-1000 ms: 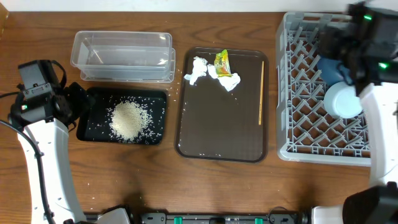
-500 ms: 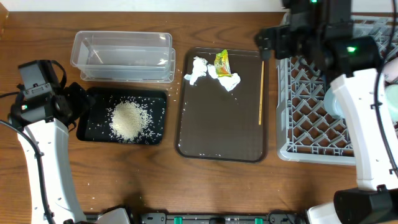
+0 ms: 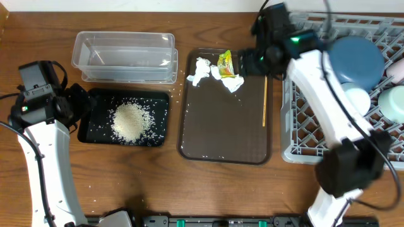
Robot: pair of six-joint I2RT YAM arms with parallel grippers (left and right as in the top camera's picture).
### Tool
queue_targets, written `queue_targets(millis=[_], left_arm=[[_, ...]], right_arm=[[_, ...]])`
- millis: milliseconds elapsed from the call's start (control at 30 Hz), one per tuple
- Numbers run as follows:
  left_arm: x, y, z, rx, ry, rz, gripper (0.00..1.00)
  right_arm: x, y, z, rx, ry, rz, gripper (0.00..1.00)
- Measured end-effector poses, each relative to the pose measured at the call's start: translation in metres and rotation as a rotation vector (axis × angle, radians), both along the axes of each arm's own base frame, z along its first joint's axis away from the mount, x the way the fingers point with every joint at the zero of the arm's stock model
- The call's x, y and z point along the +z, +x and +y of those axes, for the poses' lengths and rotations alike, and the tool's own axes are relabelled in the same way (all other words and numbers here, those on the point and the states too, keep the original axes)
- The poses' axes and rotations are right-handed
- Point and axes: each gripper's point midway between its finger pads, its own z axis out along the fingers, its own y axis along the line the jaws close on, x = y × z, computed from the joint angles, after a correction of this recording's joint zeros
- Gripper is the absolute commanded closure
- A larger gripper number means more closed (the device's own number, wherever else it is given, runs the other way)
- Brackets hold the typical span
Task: Sort waste into correct bins and load items into the dishwasher rack
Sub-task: 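Move the right gripper left over the wooden stick on the brown tray, then close the right gripper on the wooden stick and lift it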
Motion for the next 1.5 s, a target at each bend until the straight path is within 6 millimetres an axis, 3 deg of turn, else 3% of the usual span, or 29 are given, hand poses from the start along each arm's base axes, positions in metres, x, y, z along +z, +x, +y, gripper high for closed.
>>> queue_targets(millis=[100, 267, 567, 933, 1500], left_arm=[[0.000, 0.000, 0.000, 0.000, 0.000, 0.000, 0.00], [0.000, 0.000, 0.000, 0.000, 0.000, 0.000, 0.00], [0.000, 0.000, 0.000, 0.000, 0.000, 0.000, 0.00], [0.000, 0.000, 0.000, 0.000, 0.000, 0.000, 0.00], [0.000, 0.000, 0.000, 0.000, 0.000, 0.000, 0.00]], right_arm=[[-0.040, -0.006, -0.004, -0.007, -0.053, 0.122, 0.24], [-0.074, -0.007, -0.005, -0.017, -0.095, 0.204, 0.23], [-0.078, -0.009, -0.012, -0.085, -0.186, 0.202, 0.23], [-0.080, 0.004, -0.020, -0.155, -0.229, 0.138, 0.21], [-0.124, -0.005, -0.037, -0.180, -0.242, 0.172, 0.25]])
